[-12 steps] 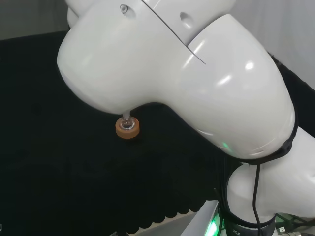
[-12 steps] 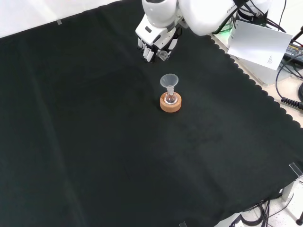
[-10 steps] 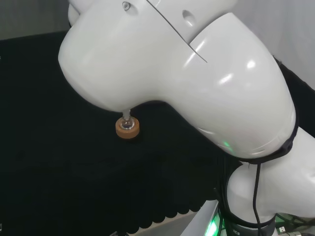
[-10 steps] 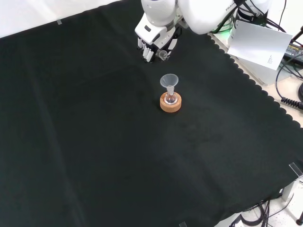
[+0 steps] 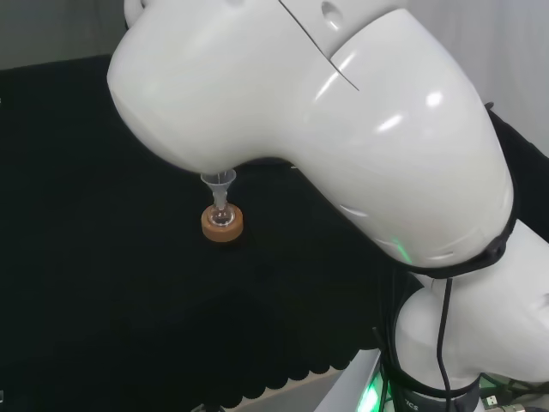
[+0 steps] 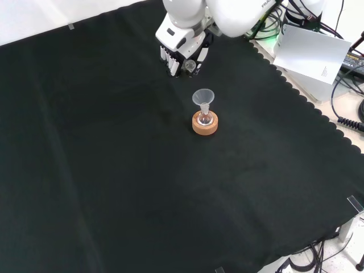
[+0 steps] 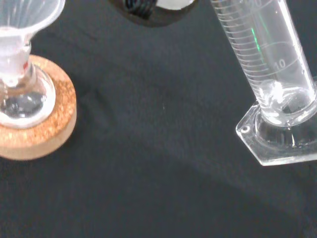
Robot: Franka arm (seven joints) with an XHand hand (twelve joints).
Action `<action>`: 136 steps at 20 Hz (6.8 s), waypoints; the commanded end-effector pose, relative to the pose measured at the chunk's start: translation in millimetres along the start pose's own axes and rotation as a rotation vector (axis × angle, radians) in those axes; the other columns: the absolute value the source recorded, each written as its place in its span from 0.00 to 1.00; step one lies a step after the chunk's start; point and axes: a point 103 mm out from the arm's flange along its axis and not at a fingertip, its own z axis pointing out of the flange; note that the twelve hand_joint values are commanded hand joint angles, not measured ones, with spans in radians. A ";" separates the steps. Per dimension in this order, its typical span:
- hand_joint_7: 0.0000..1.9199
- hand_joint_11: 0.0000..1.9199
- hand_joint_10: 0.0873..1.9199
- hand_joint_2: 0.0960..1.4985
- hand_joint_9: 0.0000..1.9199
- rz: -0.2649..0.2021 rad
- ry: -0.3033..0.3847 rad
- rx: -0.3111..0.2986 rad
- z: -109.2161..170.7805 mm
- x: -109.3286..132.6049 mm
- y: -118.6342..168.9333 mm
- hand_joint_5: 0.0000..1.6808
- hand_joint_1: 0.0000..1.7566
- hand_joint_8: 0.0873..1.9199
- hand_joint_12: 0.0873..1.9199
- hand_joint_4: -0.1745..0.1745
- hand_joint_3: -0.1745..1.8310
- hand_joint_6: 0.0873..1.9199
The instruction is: Put the graduated cylinder back on the table.
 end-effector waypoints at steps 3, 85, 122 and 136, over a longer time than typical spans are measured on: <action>0.63 0.65 0.00 0.73 0.75 -0.045 0.134 -0.120 -11.0 -8.0 46.4 0.57 0.66 0.16 0.34 0.00 0.10 0.53; 0.44 0.42 0.00 0.72 0.62 -0.182 0.703 -0.301 38.5 -38.6 195.2 0.59 0.61 0.29 0.56 0.57 0.09 0.49; 0.12 0.15 0.00 0.66 0.38 -0.034 0.630 -0.369 -36.2 -99.8 123.4 0.20 0.53 0.34 0.69 0.24 0.00 0.06; 0.11 0.13 0.00 0.65 0.37 0.051 0.524 -0.467 -91.7 -111.4 -5.6 0.20 0.52 0.34 0.69 0.24 0.00 0.03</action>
